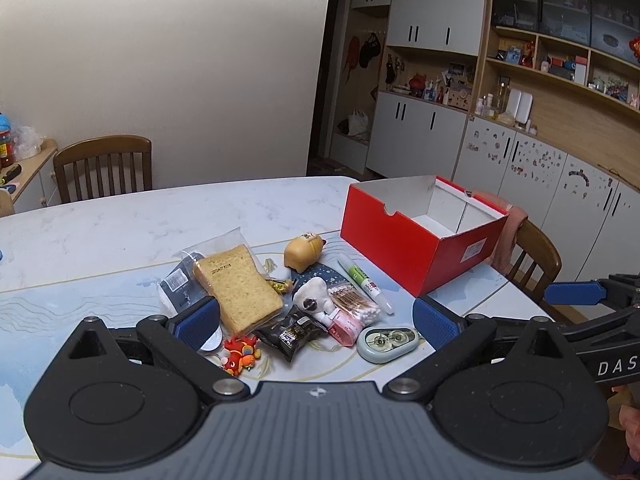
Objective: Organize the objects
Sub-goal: 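Grasp the bagged bread slice with the left gripper while the right gripper grasps the correction tape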
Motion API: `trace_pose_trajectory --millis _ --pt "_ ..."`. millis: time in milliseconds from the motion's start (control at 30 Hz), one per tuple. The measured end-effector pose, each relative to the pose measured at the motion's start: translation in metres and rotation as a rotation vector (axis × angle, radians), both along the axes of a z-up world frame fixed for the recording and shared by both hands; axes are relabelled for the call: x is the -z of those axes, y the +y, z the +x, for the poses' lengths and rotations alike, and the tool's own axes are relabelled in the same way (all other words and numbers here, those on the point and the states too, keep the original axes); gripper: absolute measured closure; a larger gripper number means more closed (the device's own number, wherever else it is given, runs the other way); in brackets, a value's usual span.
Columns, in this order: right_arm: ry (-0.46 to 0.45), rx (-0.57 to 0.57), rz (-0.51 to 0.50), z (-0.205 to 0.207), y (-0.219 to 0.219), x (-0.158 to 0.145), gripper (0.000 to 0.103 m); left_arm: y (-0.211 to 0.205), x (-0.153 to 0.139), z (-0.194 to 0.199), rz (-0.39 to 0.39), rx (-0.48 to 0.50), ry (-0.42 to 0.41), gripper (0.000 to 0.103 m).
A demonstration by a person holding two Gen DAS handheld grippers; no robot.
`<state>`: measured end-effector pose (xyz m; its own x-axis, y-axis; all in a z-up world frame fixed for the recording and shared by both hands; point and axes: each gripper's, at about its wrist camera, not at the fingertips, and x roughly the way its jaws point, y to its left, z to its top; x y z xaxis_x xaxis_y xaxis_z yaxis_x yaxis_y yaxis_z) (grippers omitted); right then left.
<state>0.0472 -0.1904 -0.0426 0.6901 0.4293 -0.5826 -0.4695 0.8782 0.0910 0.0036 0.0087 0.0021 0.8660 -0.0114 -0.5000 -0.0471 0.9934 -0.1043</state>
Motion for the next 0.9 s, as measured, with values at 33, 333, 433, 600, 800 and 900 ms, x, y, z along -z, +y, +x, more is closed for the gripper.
trace_pose_trajectory --millis 33,333,433,600,800,900 --pt "0.003 -0.006 0.000 0.002 0.001 0.001 0.001 0.000 0.000 0.002 0.002 0.001 0.002 0.000" --pt "0.004 -0.073 -0.016 0.027 0.001 0.007 0.001 -0.004 0.004 0.027 0.012 -0.034 0.009 0.000" --pt "0.007 -0.111 -0.047 0.038 0.003 0.015 0.001 -0.002 0.008 0.039 0.009 -0.055 0.006 0.000" --pt "0.026 -0.163 -0.101 0.057 0.004 0.035 0.001 0.002 0.024 0.066 0.027 -0.106 0.033 0.000" --pt "0.054 -0.217 -0.158 0.080 0.009 0.060 0.002 0.011 0.047 0.103 0.078 -0.206 0.084 0.000" --pt "0.068 -0.245 -0.178 0.091 0.012 0.071 0.003 0.018 0.058 0.123 0.100 -0.256 0.113 0.000"
